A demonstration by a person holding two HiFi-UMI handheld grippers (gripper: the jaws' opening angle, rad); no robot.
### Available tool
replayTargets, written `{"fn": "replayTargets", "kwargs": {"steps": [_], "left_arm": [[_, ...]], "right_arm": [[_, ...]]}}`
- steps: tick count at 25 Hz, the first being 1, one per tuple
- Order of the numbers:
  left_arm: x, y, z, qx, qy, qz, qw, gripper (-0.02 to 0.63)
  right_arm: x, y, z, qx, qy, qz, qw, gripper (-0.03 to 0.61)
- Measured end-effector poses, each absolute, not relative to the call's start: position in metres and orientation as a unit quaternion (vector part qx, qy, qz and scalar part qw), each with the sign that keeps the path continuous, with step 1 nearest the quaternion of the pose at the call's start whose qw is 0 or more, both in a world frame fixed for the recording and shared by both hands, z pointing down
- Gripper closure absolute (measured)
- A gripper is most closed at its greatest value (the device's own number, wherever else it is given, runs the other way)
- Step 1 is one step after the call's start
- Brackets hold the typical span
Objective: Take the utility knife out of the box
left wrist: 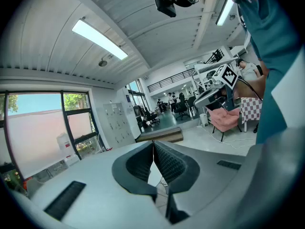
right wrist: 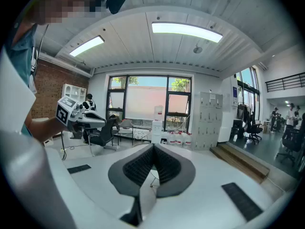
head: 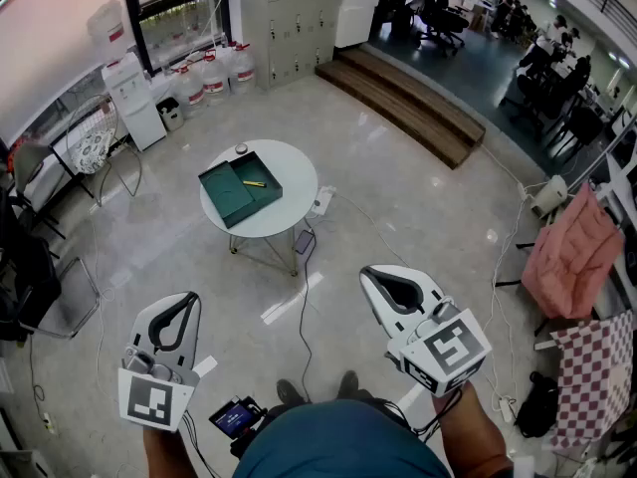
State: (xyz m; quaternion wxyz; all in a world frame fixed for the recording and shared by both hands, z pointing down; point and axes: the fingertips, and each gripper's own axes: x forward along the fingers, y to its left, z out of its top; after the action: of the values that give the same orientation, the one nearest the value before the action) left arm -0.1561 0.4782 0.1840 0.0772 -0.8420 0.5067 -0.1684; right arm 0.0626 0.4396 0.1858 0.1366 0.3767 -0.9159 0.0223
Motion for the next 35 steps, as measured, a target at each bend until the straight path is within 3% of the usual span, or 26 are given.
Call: {"fn": "replayTargets", "kwargs": {"steps": [35], "left_arm": [[-0.179,0.463,0.189,-0.859,0.479,-0.16,0.082,0.595]], "right_arm": [[0.047,0.422,0.181,0.421,-0.899,0.037,0.114,0.54]]}}
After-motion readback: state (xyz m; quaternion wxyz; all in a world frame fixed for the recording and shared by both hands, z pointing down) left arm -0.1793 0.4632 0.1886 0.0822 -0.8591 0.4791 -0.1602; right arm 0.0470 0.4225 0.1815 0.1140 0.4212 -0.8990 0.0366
